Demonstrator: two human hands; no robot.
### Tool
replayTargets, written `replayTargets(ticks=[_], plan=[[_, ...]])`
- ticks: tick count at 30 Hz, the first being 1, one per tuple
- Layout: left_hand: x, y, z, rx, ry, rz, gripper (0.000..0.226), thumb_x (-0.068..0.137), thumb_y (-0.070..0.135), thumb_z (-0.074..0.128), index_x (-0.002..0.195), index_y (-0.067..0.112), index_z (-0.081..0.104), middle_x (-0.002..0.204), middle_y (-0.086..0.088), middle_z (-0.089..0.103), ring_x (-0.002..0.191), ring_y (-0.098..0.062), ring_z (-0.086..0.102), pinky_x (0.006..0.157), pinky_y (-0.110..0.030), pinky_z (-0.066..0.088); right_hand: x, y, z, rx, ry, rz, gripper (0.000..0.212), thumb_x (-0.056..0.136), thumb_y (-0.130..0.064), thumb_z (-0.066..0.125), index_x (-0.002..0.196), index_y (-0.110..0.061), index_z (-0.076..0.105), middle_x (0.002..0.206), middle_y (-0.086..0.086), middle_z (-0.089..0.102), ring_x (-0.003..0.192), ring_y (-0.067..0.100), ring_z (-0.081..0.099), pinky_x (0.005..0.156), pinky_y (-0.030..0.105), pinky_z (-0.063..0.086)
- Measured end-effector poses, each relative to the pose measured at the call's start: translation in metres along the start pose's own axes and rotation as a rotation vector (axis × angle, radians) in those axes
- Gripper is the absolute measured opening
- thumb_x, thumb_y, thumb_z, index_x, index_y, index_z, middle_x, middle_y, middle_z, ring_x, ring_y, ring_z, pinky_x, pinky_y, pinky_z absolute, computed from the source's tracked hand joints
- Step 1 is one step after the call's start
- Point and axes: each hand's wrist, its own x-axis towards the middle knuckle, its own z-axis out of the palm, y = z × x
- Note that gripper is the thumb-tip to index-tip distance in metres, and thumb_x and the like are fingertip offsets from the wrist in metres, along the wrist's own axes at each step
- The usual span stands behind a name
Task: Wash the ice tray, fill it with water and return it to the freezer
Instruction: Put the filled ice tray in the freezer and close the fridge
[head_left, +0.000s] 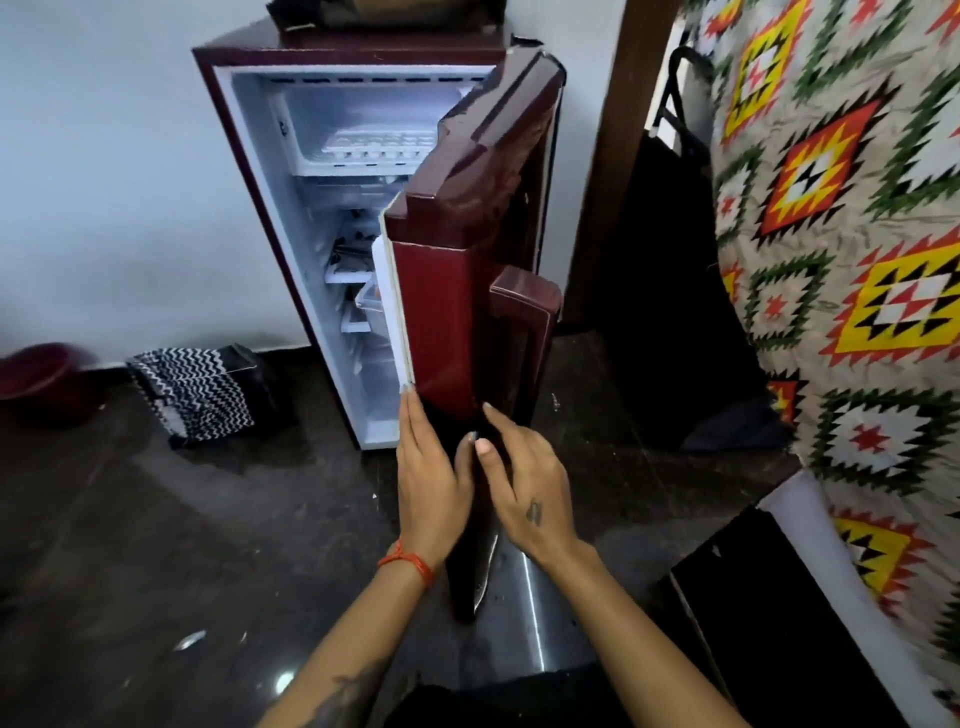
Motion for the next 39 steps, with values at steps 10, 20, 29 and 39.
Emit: replayTargets(ticks=[10, 20, 29, 39], plan=[[0.040, -0.046, -0.034, 0.042, 0.073, -0.025, 0.076, 0.095, 0.023, 0.053, 0.150, 0.013, 0.001, 0.158, -0.011, 0.015, 0.142, -0.013, 0.017, 0.114, -0.036, 0.027, 0.047, -0.010, 0.047, 0.074, 0.269, 0.025, 0.047, 0.093, -0.029, 0.052, 0.136, -0.017, 0.038, 0.130, 0.008, 0.049, 0.118, 0.017, 0.048, 0.098, 0.028, 0.042], [0.088, -0.094, -0.062, 0.149, 0.234, 0.065, 0.072, 0.094, 0.008, 0.053, 0.150, 0.004, 0.007, 0.159, -0.012, 0.006, 0.137, 0.008, 0.005, 0.105, -0.022, 0.031, 0.089, -0.031, 0.105, 0.081, 0.181, -0.065, 0.054, 0.091, -0.031, 0.056, 0.137, -0.007, 0.041, 0.125, 0.007, 0.059, 0.113, -0.002, 0.042, 0.097, 0.000, 0.027], [0.150, -0.122, -0.095, 0.121, 0.237, 0.072, 0.074, 0.096, 0.046, 0.036, 0.150, 0.004, 0.008, 0.160, -0.008, 0.005, 0.148, -0.021, 0.007, 0.116, -0.015, 0.007, 0.148, -0.049, 0.146, 0.010, 0.135, -0.172, 0.043, 0.097, -0.032, 0.042, 0.133, -0.009, 0.050, 0.135, 0.004, 0.054, 0.125, 0.016, 0.047, 0.107, 0.014, 0.028], [0.211, -0.142, -0.107, 0.291, 0.184, 0.130, 0.081, 0.093, 0.054, 0.038, 0.149, 0.008, 0.000, 0.160, -0.008, 0.002, 0.148, -0.026, 0.006, 0.117, -0.047, 0.023, 0.223, -0.044, 0.196, -0.320, -0.033, -0.164, 0.060, 0.098, -0.044, 0.028, 0.150, -0.016, 0.015, 0.157, 0.001, -0.002, 0.147, 0.020, -0.006, 0.119, 0.043, 0.002]])
